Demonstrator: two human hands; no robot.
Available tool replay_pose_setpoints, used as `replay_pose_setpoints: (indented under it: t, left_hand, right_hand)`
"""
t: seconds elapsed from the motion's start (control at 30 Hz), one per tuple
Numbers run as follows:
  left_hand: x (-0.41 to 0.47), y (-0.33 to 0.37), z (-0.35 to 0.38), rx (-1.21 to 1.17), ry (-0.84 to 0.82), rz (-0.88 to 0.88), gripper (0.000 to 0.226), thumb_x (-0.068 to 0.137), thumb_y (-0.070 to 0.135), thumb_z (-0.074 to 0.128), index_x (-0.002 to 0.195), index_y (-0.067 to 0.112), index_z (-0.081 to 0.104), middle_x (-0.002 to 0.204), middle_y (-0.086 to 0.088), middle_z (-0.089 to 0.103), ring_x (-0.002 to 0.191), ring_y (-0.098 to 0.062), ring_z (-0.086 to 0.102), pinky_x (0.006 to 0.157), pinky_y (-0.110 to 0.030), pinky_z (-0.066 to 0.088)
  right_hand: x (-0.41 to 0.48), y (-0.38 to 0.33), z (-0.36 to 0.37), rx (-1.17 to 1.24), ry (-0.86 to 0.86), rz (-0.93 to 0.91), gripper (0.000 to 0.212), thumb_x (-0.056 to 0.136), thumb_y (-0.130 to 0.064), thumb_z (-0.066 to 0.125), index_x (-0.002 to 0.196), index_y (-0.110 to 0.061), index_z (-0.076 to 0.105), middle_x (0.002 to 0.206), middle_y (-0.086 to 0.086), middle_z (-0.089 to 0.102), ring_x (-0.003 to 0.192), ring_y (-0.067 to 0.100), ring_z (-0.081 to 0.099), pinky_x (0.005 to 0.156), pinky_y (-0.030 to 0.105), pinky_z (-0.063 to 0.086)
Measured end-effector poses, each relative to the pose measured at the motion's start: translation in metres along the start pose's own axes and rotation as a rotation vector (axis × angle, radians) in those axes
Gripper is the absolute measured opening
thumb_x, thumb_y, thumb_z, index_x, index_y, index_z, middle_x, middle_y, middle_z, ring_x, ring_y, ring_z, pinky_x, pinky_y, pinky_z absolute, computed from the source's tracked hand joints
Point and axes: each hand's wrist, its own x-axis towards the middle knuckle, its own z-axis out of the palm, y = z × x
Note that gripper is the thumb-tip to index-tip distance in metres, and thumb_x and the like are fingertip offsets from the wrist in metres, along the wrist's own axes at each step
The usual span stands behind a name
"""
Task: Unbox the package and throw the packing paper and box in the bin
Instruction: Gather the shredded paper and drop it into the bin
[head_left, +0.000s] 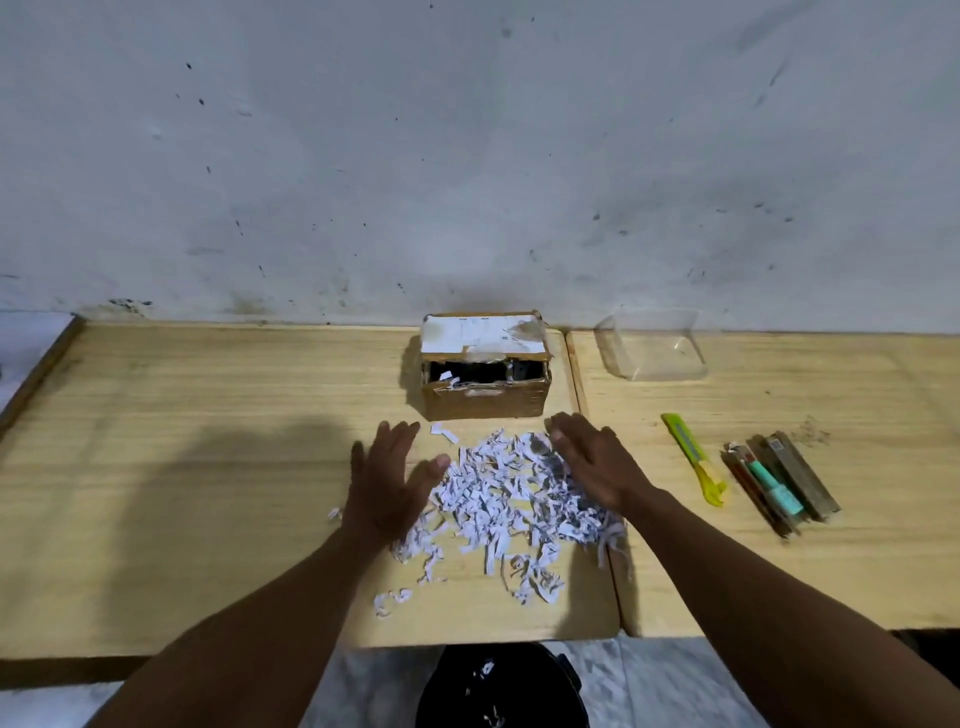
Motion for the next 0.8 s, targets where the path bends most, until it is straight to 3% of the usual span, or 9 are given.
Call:
replay_pose_setpoints:
  t: [0.1, 0.2, 0.27, 0.4, 0.5, 0.6, 0.7, 0.8]
  left_hand:
    - [0.004, 0.004, 0.007, 0.071, -0.146, 0.273, 0.095, 0.086, 0.083, 0.021, 0.148, 0.013, 0.041, 0.156, -0.004, 0.037, 0.15, -0.02, 0.017, 0.12, -0.055, 0.012]
    - [0.008, 0.022, 0.005, -0.013, -0.303, 0.294, 0.096, 0.084, 0.085, 0.014, 0.147, 0.018, 0.042, 0.155, 0.001, 0.039, 0.148, -0.01, 0.016, 0.122, -0.048, 0.013]
    - [0.007, 0.026, -0.005, -0.113, -0.273, 0.265, 0.088, 0.087, 0.081, 0.017, 0.143, 0.02, 0.049, 0.148, 0.0, 0.048, 0.146, -0.012, 0.026, 0.119, -0.047, 0.021]
    - [-0.008, -0.004, -0.035, -0.115, -0.061, 0.215, 0.082, 0.088, 0.078, 0.027, 0.14, 0.019, 0.052, 0.142, -0.007, 0.055, 0.14, -0.022, 0.041, 0.11, -0.036, 0.026]
    - [-0.034, -0.035, -0.047, 0.059, -0.173, 0.287, 0.109, 0.068, 0.092, 0.044, 0.153, 0.027, 0.025, 0.159, 0.003, 0.03, 0.151, -0.018, 0.015, 0.119, -0.045, 0.013]
    - [-0.058, -0.041, -0.045, 0.285, -0.354, 0.408, 0.141, 0.046, 0.101, 0.051, 0.157, 0.025, 0.008, 0.165, -0.002, 0.006, 0.152, -0.024, -0.004, 0.12, -0.055, 0.0]
    - [-0.062, -0.033, -0.038, 0.39, -0.404, 0.475, 0.144, 0.043, 0.104, 0.045, 0.157, 0.023, 0.011, 0.165, -0.007, 0.003, 0.152, -0.028, -0.006, 0.119, -0.059, -0.001]
    - [-0.053, -0.017, -0.026, 0.304, -0.377, 0.404, 0.134, 0.052, 0.101, 0.048, 0.157, 0.028, 0.007, 0.165, -0.005, 0.001, 0.152, -0.023, -0.01, 0.12, -0.057, -0.002]
  right_hand:
    - [-0.002, -0.004, 0.012, -0.068, -0.108, -0.058, 0.051, 0.105, -0.048, 0.026, 0.148, -0.025, 0.041, 0.16, -0.005, 0.03, 0.151, 0.012, 0.014, 0.121, 0.044, 0.009]
    - [-0.016, -0.011, 0.009, -0.034, -0.176, -0.092, 0.049, 0.104, -0.051, 0.026, 0.145, -0.032, 0.044, 0.151, -0.003, 0.046, 0.145, 0.015, 0.031, 0.117, 0.042, 0.025]
    - [-0.028, -0.009, -0.004, 0.062, -0.127, -0.064, 0.05, 0.101, -0.058, 0.031, 0.143, -0.036, 0.046, 0.145, -0.003, 0.054, 0.135, 0.017, 0.048, 0.109, 0.038, 0.038]
    - [-0.062, 0.012, -0.03, 0.159, 0.089, -0.035, 0.067, 0.089, -0.07, 0.042, 0.149, -0.039, 0.036, 0.152, -0.008, 0.045, 0.135, 0.008, 0.044, 0.108, 0.031, 0.036]
    - [-0.093, 0.036, -0.027, 0.022, 0.031, -0.108, 0.098, 0.078, -0.072, 0.061, 0.156, -0.033, 0.016, 0.163, -0.007, 0.022, 0.147, 0.009, 0.025, 0.115, 0.039, 0.03]
    - [-0.11, 0.049, -0.014, -0.182, -0.061, -0.226, 0.13, 0.064, -0.083, 0.067, 0.158, -0.022, 0.001, 0.166, -0.001, 0.004, 0.153, 0.016, 0.004, 0.12, 0.056, 0.014]
    - [-0.106, 0.043, 0.001, -0.29, -0.072, -0.253, 0.136, 0.061, -0.084, 0.068, 0.157, -0.023, -0.006, 0.166, -0.002, -0.003, 0.153, 0.015, -0.005, 0.118, 0.063, 0.001]
    - [-0.092, 0.026, 0.017, -0.318, -0.035, -0.22, 0.131, 0.065, -0.086, 0.062, 0.157, -0.022, -0.006, 0.166, -0.005, -0.003, 0.153, 0.013, -0.005, 0.117, 0.065, -0.001]
